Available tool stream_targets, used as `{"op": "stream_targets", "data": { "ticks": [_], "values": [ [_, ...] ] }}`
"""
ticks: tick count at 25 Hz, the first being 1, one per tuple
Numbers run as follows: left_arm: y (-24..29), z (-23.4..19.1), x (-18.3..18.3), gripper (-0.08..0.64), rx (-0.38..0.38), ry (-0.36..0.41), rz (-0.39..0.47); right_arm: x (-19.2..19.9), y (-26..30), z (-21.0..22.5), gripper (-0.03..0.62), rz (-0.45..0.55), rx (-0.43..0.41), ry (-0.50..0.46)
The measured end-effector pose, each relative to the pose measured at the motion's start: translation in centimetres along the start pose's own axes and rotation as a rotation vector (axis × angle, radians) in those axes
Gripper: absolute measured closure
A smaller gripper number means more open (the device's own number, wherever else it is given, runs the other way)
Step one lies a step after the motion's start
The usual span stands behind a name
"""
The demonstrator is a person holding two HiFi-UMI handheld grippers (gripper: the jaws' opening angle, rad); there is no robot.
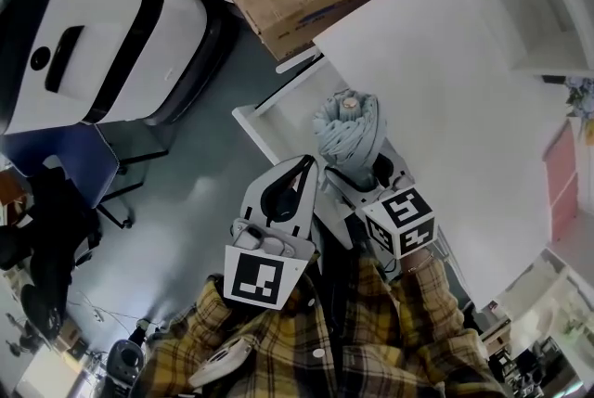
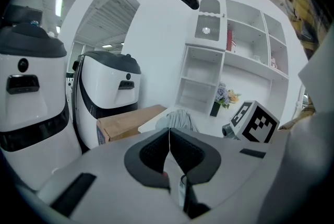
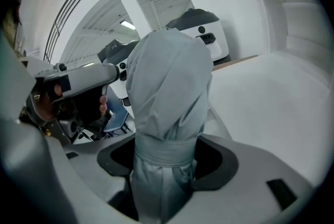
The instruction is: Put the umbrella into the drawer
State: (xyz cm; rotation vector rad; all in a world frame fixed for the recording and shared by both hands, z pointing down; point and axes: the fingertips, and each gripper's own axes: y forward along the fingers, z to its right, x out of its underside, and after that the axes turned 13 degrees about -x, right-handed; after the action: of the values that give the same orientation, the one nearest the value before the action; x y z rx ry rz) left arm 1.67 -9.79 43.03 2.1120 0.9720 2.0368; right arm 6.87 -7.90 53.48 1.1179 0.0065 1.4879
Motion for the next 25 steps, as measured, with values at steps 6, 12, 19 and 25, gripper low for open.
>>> {"op": "stream_targets", "data": {
  "ticks": [6,12,19,25],
  "values": [
    [0.6,-0.4,1.8,0.537,-0.019,-0.01,-0.031,1.7,2.2,0.8,0.29,-0.033,-0.012,0.034],
    [1.8,-0.2,3.2,0.537,-0.025,-0.02,-0.058,3.1,3.9,1.9,0.29,-0.045,0.004,0.044],
    [2.7,0.0,4.4,0.537,-0.024,-0.051,-0.077,5.7,5.6,3.7,0.29,-0.077,0.015,0.084],
    [3.0,0.0,5.2,0.537,-0.023,-0.044,-0.089,7.2,7.6,5.1,0.29,-0.084,0.001,0.132]
  ]
}}
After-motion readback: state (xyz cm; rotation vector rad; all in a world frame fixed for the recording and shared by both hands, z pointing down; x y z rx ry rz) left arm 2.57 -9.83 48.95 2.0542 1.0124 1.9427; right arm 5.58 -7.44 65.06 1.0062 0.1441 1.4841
